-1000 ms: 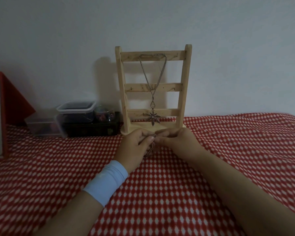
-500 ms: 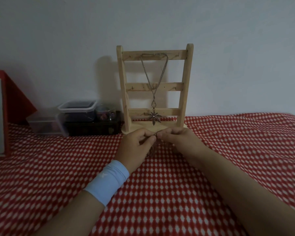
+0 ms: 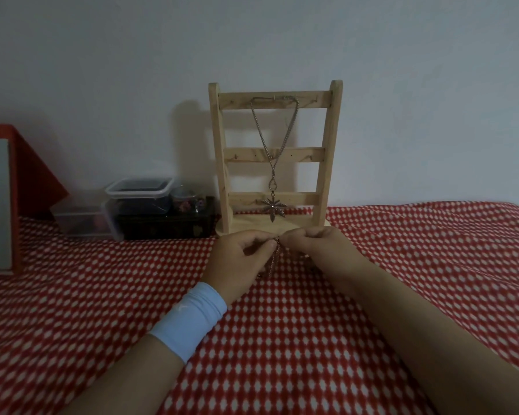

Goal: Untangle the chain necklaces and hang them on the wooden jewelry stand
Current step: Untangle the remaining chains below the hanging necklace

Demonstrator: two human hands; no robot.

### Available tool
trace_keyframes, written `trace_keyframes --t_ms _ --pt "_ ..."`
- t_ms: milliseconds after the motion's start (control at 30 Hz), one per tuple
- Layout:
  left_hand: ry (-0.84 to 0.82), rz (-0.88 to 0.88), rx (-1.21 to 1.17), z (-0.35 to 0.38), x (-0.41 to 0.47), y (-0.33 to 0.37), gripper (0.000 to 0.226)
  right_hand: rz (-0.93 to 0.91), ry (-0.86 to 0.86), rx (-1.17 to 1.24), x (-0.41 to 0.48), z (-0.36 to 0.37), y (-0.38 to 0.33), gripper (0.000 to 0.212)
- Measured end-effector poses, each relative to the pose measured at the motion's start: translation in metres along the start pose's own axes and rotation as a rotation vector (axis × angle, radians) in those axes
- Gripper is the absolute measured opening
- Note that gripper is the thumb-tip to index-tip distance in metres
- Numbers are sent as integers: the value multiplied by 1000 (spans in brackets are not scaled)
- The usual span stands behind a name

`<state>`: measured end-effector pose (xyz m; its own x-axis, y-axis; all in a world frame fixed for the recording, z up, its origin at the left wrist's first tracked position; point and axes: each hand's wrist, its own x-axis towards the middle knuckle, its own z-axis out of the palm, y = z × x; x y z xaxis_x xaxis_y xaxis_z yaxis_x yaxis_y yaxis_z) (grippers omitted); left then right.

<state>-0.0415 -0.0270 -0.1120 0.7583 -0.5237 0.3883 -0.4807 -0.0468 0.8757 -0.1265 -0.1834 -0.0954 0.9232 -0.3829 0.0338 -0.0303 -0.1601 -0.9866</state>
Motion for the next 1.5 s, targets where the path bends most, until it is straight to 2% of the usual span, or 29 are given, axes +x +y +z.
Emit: trace_keyframes --t_ms 300,467,567,867,933,1100,1167,1233,1367,1500 --pt "53 -85 -72 0 3 0 10 -66 24 -177 1 3 2 29" --pt "-41 -68 -82 -6 5 2 11 -44 2 -204 -3 4 -6 30" --pt "-56 -67 -122 -3 3 4 12 -37 -27 -170 -4 5 -7 38" --pt "-32 -110 -167 -8 5 6 10 -17 -21 7 -3 3 -3 14" --pt "-33 -82 -115 -8 5 5 10 -25 -35 -11 -3 3 -3 10" --pt "-66 53 166 -2 6 1 17 -2 -61 -153 -2 7 -5 20" --pt "-51 22 187 0 8 2 17 18 -64 -217 0 7 -3 22" --pt "-40 -79 68 -5 12 2 19 19 -44 -258 0 6 -3 18" --pt "-116 -241 -262 -14 10 4 25 -130 25 -319 -1 6 -3 14" --pt "-107 -234 -217 -14 10 7 23 -343 53 -310 -5 11 -10 11"
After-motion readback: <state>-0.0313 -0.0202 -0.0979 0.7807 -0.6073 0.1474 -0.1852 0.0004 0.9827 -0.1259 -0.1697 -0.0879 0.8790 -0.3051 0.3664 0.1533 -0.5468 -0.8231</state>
